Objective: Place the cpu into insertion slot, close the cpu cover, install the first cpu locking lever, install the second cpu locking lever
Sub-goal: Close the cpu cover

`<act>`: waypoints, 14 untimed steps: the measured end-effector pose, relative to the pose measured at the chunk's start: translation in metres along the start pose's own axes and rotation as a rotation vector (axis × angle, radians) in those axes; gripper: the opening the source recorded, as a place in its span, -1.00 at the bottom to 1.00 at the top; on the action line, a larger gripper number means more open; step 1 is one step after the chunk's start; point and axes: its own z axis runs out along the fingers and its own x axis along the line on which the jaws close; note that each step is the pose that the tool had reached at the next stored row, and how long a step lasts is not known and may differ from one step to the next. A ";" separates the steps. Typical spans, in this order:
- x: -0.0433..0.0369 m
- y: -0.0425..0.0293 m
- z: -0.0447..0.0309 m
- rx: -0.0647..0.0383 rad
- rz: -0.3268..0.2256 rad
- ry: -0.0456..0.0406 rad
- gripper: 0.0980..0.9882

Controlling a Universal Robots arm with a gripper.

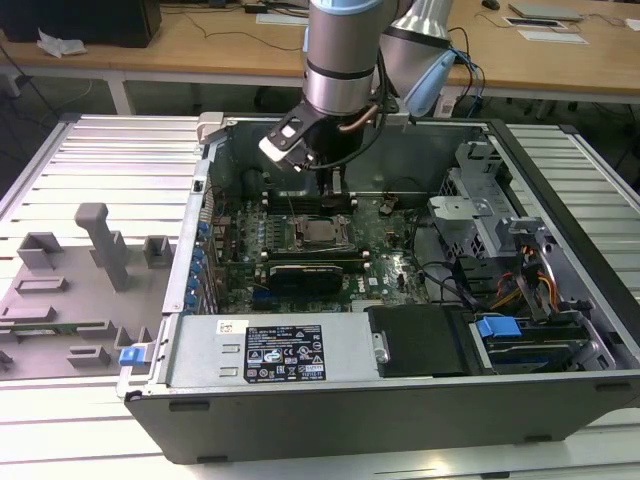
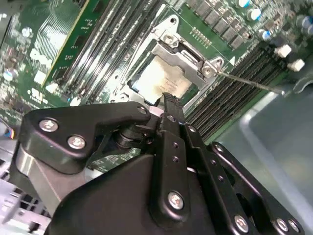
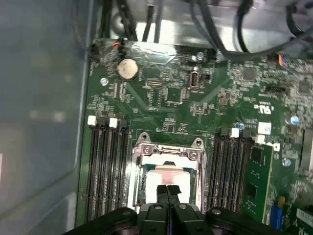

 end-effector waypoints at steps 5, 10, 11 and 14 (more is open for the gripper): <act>0.0000 0.0000 0.0002 0.002 -0.155 -0.0109 -0.98; 0.0000 -0.0002 0.0003 0.004 -0.253 -0.0172 -0.98; 0.0000 -0.0003 0.0003 0.004 -0.273 -0.0184 -0.98; 0.0000 -0.0005 0.0004 0.005 -0.326 -0.0217 -0.98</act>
